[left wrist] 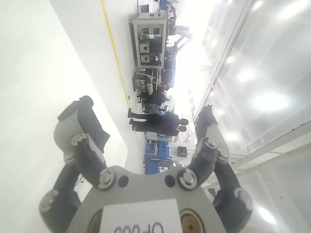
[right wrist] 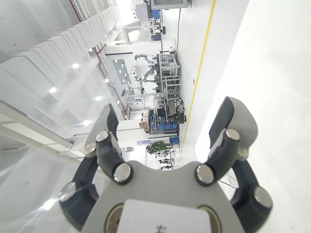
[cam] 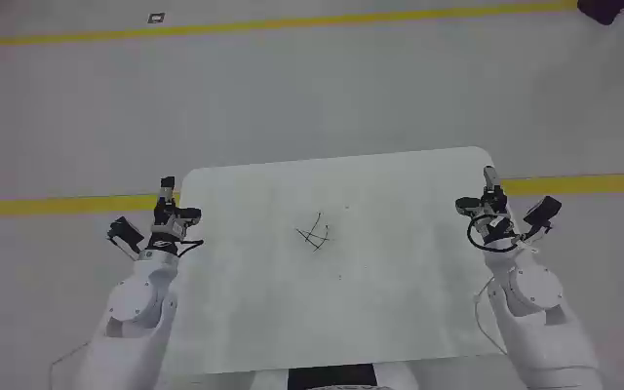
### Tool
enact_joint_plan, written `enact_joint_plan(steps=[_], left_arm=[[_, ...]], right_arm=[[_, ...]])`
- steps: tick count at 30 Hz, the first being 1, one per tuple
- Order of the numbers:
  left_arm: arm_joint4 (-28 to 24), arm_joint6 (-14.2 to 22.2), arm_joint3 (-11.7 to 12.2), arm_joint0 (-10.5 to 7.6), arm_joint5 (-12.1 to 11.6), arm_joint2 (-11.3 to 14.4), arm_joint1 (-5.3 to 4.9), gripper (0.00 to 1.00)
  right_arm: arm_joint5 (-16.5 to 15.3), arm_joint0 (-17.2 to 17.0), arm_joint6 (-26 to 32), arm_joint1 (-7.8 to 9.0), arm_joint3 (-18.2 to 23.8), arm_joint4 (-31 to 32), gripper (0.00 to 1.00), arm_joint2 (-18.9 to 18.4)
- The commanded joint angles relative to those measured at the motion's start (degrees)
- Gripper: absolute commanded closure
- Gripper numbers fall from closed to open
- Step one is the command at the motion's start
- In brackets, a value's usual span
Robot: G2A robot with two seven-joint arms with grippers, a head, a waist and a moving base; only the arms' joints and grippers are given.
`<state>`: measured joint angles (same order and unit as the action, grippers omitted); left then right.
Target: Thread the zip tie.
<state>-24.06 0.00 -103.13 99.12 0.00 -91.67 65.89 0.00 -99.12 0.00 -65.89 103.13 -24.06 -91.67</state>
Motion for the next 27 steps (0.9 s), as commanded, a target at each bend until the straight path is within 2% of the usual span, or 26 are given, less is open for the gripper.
enact_joint_plan(steps=[1,2,3,4,5,6,7,9,11,12,23,25,27], left_arm=[[0.00,0.00,0.00,0.00,0.00,0.00,0.00,0.22],[0.00,0.00,0.00,0.00,0.00,0.00,0.00,0.22],[0.00,0.00,0.00,0.00,0.00,0.00,0.00,0.00],[0.00,0.00,0.00,0.00,0.00,0.00,0.00,0.00],[0.00,0.00,0.00,0.00,0.00,0.00,0.00,0.22],[0.41,1.51,-1.29,-0.31,0.12,0.87,-0.01,0.00],[1.72,3.86,-2.38,-0.85,1.43,2.28,-0.07,0.00],[3.33,5.88,-2.84,-1.63,3.89,3.41,-0.14,0.00],[4.44,9.01,-3.31,-1.82,7.33,4.71,-0.28,0.00],[6.20,10.04,-3.65,-2.04,7.89,4.58,-0.44,0.00],[6.20,10.04,-3.65,-2.04,7.89,4.58,-0.44,0.00],[8.60,11.40,-4.47,-2.90,8.15,5.46,-0.55,0.00],[10.38,13.94,-5.13,-4.23,9.42,6.92,-0.64,0.00]], right_arm=[[0.00,0.00,0.00,0.00,0.00,0.00,0.22,0.00],[0.00,0.00,0.00,0.00,0.00,0.00,0.00,0.00],[0.00,0.00,0.00,0.00,0.00,0.00,0.22,0.00],[0.00,0.00,0.00,0.00,0.00,0.00,0.22,0.00],[0.00,0.00,0.00,0.00,0.00,0.00,0.22,0.00],[0.00,0.00,0.00,0.00,0.00,0.00,0.00,0.00],[0.00,0.00,0.00,0.00,0.00,0.00,0.00,0.00],[0.00,0.00,0.00,0.00,0.00,0.00,0.00,0.00],[0.00,0.00,0.00,0.00,0.00,0.00,0.00,0.00],[0.00,0.00,0.00,0.00,0.00,0.00,0.00,0.00],[0.00,0.00,0.00,0.00,0.00,0.00,0.00,0.00],[0.00,0.00,0.00,0.00,0.00,0.00,0.00,0.00],[0.00,0.00,0.00,0.00,0.00,0.00,0.00,0.00]])
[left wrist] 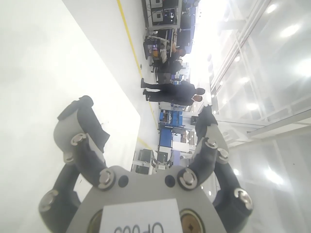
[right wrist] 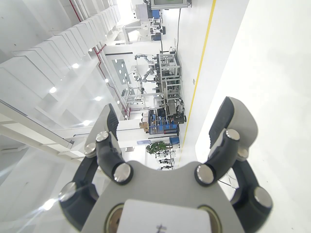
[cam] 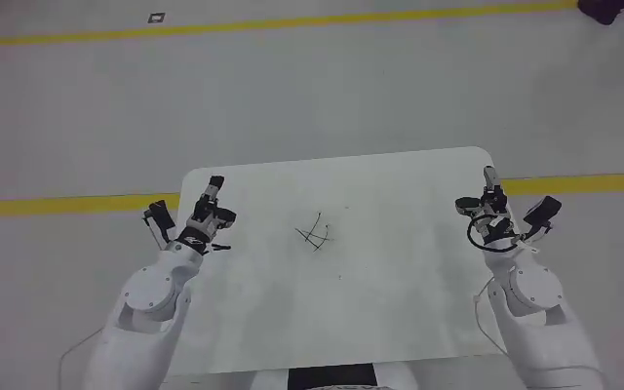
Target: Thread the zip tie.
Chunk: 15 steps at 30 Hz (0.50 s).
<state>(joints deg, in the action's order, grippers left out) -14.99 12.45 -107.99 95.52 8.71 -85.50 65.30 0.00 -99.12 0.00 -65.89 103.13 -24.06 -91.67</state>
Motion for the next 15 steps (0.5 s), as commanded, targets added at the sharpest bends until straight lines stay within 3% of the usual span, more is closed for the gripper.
enact_joint_plan(steps=[1,7,15], left_arm=[[2.15,3.12,-0.49,-1.27,1.76,1.49,-0.12,0.00],[9.36,13.18,-1.81,-4.48,9.61,6.71,-0.71,0.00],[10.55,13.58,-2.04,-4.59,9.39,6.89,-0.81,0.00]], right_arm=[[0.00,0.00,0.00,0.00,0.00,0.00,0.00,0.00],[0.00,0.00,0.00,0.00,0.00,0.00,0.00,0.00],[0.00,0.00,0.00,0.00,0.00,0.00,0.00,0.00]])
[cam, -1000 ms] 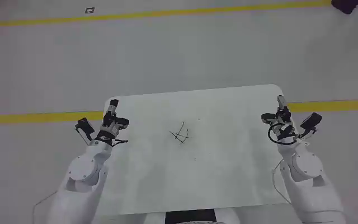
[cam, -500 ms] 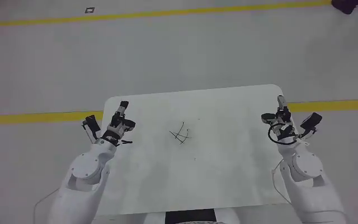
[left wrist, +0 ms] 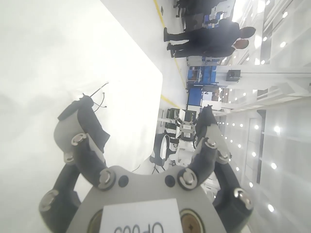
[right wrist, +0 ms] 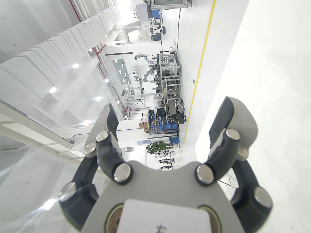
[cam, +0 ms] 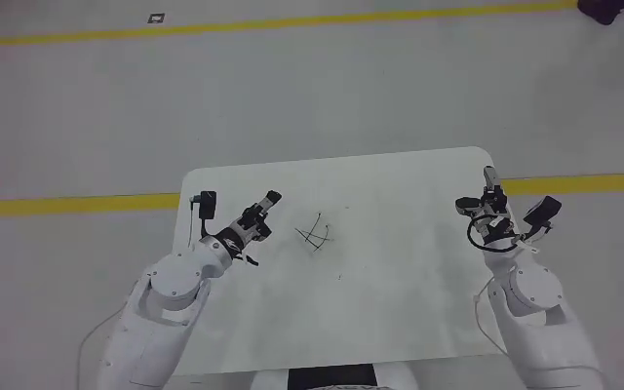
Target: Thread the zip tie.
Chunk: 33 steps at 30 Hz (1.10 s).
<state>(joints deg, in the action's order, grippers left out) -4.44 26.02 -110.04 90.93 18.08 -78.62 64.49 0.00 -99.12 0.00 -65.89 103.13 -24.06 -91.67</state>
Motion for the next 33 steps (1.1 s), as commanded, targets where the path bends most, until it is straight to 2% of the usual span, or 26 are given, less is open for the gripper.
enact_joint_plan(steps=[1,6,7,10,13,14,15,16,26,27,28,33], left_arm=[[0.01,0.00,0.00,0.00,0.01,0.00,0.00,0.00],[0.98,0.68,-0.44,-0.27,-0.23,0.47,-0.05,0.00],[3.28,2.69,-0.64,-1.41,-0.11,1.80,-0.18,0.00],[5.85,6.06,-0.31,-3.94,1.18,3.83,-0.33,0.00],[9.49,11.04,1.22,-6.34,1.40,6.82,-0.55,0.00],[11.53,12.98,2.50,-7.19,1.40,8.07,-0.65,0.00],[16.08,13.69,3.05,-8.07,1.40,9.18,-0.84,0.00],[18.16,13.20,3.02,-8.34,1.40,9.46,-0.90,0.00],[18.16,13.20,3.02,-8.34,1.40,9.46,-0.90,0.00],[19.83,13.47,2.53,-8.67,0.44,10.03,-0.97,0.00],[23.58,14.33,2.59,-9.33,-1.31,11.61,-1.10,0.00],[29.72,17.27,3.74,-13.29,-1.41,15.33,-1.07,0.00]], right_arm=[[0.00,0.00,0.00,0.00,0.00,0.00,0.00,0.00],[0.00,0.00,0.00,0.00,0.00,0.00,0.00,0.00],[0.00,0.00,0.00,0.00,0.00,0.00,0.00,0.00],[0.00,0.00,0.00,0.00,0.00,0.00,0.00,0.00],[0.00,0.00,0.00,0.00,0.00,0.00,0.00,0.00],[0.00,0.00,0.00,0.00,0.00,0.00,0.00,0.00],[0.00,0.00,0.00,0.00,0.00,0.00,0.00,0.00],[0.00,0.00,0.00,0.00,0.00,0.00,0.00,0.00],[0.00,0.00,0.00,0.00,0.00,0.00,0.00,0.00],[0.00,0.00,0.00,0.00,0.00,0.00,0.00,0.00],[0.00,0.00,0.00,0.00,0.00,0.00,0.00,0.00],[0.00,0.00,0.00,0.00,0.00,0.00,0.00,0.00]])
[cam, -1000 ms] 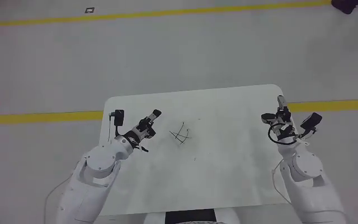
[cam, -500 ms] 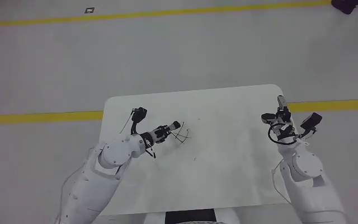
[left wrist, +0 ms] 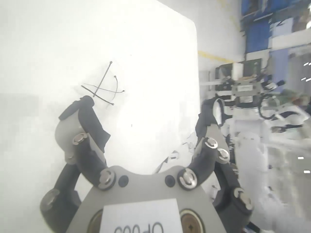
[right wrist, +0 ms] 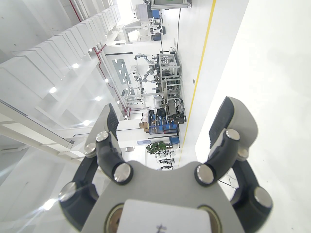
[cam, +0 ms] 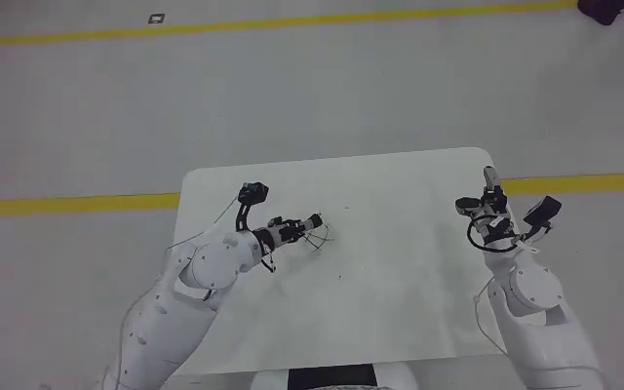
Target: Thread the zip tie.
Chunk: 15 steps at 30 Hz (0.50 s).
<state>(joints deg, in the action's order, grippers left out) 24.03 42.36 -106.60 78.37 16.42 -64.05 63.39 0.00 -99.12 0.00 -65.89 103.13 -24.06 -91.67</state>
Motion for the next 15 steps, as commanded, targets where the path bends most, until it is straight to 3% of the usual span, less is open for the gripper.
enact_joint_plan(steps=[1,3,6,15], left_arm=[[2.86,2.08,0.77,-1.69,0.58,1.64,0.03,0.00],[7.26,4.58,1.87,-3.91,1.54,4.35,0.13,0.00],[11.51,4.94,3.23,-6.39,3.06,7.13,0.49,0.00],[11.51,4.94,3.23,-6.39,3.06,7.13,0.49,0.00]], right_arm=[[0.00,0.00,0.00,0.00,0.00,0.00,0.00,0.00],[0.00,0.00,0.00,0.00,0.00,0.00,0.00,0.00],[0.00,0.00,0.00,0.00,0.00,0.00,0.00,0.00],[0.00,0.00,0.00,0.00,0.00,0.00,0.00,0.00]])
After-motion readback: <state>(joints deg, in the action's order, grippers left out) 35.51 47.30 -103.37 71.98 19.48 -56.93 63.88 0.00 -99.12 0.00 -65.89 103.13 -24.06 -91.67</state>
